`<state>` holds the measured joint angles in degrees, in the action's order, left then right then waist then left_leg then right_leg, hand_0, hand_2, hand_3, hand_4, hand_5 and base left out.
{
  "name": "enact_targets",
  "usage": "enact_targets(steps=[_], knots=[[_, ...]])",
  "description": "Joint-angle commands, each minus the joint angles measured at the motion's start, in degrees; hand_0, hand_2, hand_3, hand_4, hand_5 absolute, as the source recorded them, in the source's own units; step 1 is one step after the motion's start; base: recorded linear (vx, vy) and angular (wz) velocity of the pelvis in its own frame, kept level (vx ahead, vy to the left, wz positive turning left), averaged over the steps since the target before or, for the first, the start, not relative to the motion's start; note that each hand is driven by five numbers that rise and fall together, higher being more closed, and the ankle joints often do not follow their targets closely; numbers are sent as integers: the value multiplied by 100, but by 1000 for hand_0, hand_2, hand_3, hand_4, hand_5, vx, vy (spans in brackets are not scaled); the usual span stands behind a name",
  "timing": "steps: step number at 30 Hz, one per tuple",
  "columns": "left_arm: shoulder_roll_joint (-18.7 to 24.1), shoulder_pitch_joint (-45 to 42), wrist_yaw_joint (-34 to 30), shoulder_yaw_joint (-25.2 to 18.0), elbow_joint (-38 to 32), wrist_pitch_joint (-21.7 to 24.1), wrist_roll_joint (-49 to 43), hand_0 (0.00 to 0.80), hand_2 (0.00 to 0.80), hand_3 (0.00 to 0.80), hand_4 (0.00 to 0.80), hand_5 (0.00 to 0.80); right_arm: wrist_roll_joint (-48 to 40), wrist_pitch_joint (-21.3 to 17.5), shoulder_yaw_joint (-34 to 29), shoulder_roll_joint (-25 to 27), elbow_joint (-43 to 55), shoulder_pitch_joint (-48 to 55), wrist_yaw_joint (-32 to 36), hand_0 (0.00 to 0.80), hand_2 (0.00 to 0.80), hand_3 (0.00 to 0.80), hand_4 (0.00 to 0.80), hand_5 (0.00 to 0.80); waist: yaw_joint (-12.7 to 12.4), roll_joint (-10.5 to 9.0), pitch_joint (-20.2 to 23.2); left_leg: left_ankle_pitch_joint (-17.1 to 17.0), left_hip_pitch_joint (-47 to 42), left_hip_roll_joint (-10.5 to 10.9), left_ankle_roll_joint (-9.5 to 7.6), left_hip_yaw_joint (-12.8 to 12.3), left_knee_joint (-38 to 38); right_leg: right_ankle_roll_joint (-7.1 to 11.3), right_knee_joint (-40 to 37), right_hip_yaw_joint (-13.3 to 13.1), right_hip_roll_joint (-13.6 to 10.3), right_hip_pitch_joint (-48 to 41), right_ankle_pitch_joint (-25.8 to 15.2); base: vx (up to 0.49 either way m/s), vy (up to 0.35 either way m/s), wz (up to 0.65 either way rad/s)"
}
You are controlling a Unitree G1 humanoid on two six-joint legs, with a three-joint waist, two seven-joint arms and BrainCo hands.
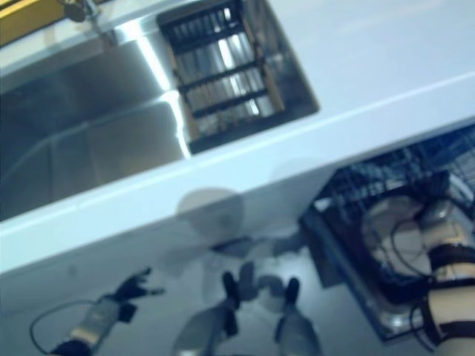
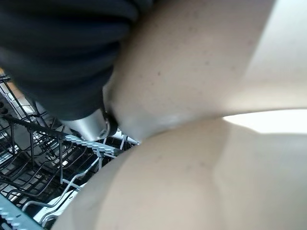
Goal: Take plates into dishwasher
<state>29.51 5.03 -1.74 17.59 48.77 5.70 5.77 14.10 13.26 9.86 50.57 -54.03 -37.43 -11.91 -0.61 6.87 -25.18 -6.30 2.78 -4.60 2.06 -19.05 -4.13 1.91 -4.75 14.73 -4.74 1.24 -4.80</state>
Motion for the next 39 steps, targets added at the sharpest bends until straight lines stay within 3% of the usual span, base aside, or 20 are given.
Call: enact_targets(steps=[1,4,5,24,28,39], knots=[[-364,127,51,332,398,160,-7,0,0,0,0,0,56,299,62,673,-282,-9,-155,301,301,301,301,301,234,183,175,36,513,-54,433,-158,333,-89,1095,246,91,347,1035,0,0,0],[-374,137,35,328,470,220,-16,0,0,0,0,0,63,301,66,641,-247,43,-193,47,47,47,47,47,251,168,179,28,502,-47,427,-160,310,-87,1099,226,96,352,1033,0,0,0],[-378,148,29,328,484,223,-17,0,0,0,0,0,66,298,61,640,-232,55,-191,0,0,0,0,0,258,163,182,29,502,-46,423,-160,306,-87,1106,217,99,357,1038,0,0,0],[-392,199,-36,288,614,289,-118,0,0,0,0,0,-124,334,-45,639,488,292,-454,0,0,0,0,0,338,27,157,-31,506,-77,324,-121,252,-147,1221,135,220,475,975,-10,1,-1],[-416,112,-31,211,637,303,-140,0,0,0,0,0,-319,342,-226,602,1181,514,-663,0,0,0,0,0,403,-84,191,-23,458,-87,322,-160,227,-126,1169,87,264,423,952,36,17,-1],[-513,-26,88,-64,870,362,-311,0,0,0,0,0,-259,-130,-1123,528,2721,1511,-1162,0,0,0,0,0,586,-490,375,52,354,-178,257,-251,238,-102,1050,-50,398,245,930,30,-13,-6]])
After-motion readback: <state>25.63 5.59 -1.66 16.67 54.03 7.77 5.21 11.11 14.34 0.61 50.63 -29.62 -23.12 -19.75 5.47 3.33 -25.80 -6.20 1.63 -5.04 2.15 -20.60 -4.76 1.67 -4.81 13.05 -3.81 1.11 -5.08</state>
